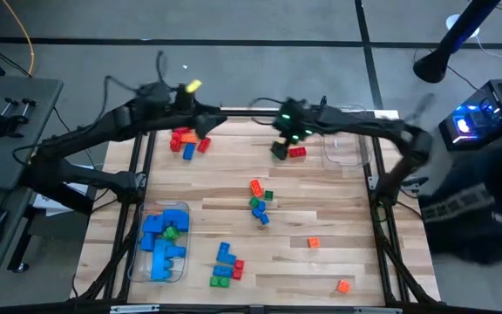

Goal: Sort blocks by size
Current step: Put the large red game piece into the bottom transparent bin

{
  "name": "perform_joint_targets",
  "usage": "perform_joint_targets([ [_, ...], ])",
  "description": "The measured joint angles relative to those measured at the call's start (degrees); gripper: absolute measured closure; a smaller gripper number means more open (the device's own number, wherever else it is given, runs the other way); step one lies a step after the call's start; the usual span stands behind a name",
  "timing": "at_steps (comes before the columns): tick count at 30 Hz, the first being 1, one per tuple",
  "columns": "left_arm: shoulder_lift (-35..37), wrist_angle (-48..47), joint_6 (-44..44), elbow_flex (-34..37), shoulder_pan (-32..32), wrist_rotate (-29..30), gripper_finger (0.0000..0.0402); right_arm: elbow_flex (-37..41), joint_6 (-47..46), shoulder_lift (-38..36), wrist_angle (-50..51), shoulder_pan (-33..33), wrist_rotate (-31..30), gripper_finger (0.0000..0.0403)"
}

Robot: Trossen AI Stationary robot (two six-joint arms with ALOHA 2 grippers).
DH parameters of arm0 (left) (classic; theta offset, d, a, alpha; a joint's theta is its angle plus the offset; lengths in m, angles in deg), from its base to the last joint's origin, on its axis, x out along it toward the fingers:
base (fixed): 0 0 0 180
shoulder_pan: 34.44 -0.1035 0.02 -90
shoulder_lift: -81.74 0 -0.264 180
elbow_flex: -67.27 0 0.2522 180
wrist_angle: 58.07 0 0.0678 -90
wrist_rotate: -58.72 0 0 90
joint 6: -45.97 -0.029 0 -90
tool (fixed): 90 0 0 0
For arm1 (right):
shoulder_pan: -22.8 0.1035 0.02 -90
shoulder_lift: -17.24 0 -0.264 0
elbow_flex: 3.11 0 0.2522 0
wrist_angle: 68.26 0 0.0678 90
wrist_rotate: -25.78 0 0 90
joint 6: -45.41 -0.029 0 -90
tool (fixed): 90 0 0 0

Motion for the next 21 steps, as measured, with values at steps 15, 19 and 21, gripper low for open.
perform_joint_targets([
  [15, -19.1, -34.2, -0.8, 6.7, -25.0, 14.3, 0.0135, 22.9, -26.2, -21.3, -16.4, 9.5, -6.9, 0.0067],
  [19, -18.9, -29.4, 1.3, 9.7, -26.6, 13.8, 0.0135, 23.3, -26.2, -21.2, -16.1, 10.2, -7.4, 0.0067],
  [21, -19.4, -29.7, 2.3, 11.0, -27.5, 12.9, 0.0135, 23.3, -26.2, -21.3, -16.3, 10.3, -7.5, 0.0067],
])
